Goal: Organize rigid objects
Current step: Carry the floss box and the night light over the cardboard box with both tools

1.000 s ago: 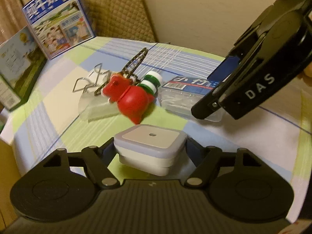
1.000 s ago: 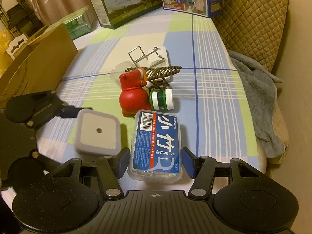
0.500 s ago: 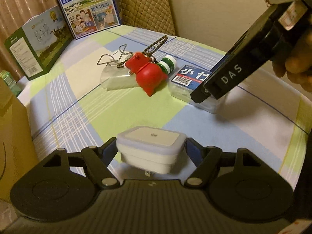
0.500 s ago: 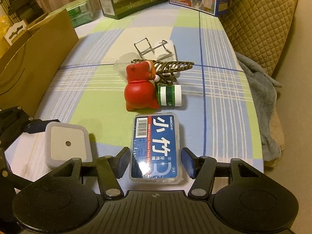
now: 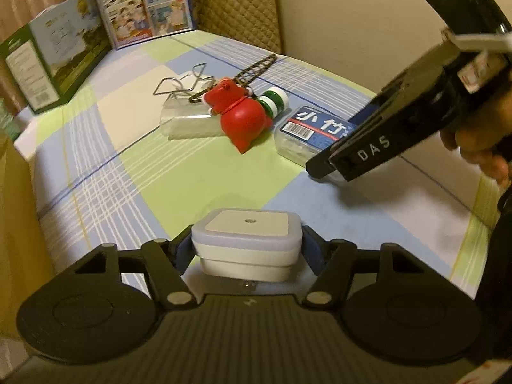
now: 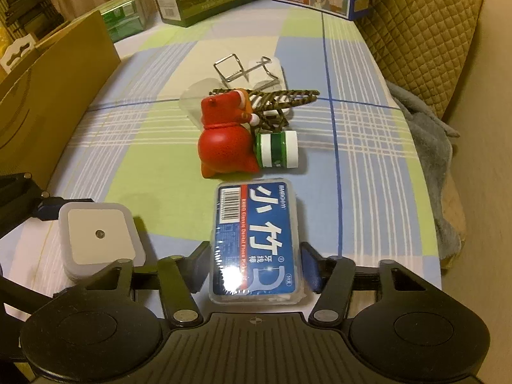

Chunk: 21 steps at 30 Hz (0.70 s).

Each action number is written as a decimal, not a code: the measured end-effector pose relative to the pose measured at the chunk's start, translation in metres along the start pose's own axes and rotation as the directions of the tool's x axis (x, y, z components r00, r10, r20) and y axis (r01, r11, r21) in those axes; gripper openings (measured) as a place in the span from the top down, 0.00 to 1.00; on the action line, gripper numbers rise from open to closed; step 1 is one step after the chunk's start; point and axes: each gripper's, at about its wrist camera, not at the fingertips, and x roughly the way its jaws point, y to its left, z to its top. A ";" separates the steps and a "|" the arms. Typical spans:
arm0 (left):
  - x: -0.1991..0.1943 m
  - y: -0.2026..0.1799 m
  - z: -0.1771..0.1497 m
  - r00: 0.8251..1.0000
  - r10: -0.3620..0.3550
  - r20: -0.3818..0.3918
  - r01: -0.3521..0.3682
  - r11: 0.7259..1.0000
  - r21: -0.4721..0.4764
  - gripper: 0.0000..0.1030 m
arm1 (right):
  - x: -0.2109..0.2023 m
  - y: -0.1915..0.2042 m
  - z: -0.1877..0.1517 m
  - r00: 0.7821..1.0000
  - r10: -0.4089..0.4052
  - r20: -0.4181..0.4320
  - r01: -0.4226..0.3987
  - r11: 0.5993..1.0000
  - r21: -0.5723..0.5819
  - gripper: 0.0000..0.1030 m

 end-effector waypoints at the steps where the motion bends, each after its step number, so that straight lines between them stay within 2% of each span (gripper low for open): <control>1: -0.002 0.000 -0.001 1.000 0.002 0.000 -0.002 1.000 -0.013 0.40 | -0.001 0.001 0.000 1.000 0.000 0.003 0.000 1.000 0.003 0.48; 11: -0.031 0.003 -0.007 0.999 0.040 0.027 -0.036 0.993 -0.114 0.40 | -0.028 0.012 -0.001 0.997 0.009 0.072 -0.011 1.000 0.028 0.48; 21: -0.102 0.021 -0.008 0.988 0.124 0.094 -0.100 0.968 -0.229 0.40 | -0.083 0.053 -0.002 0.984 0.078 0.161 -0.084 0.996 0.031 0.48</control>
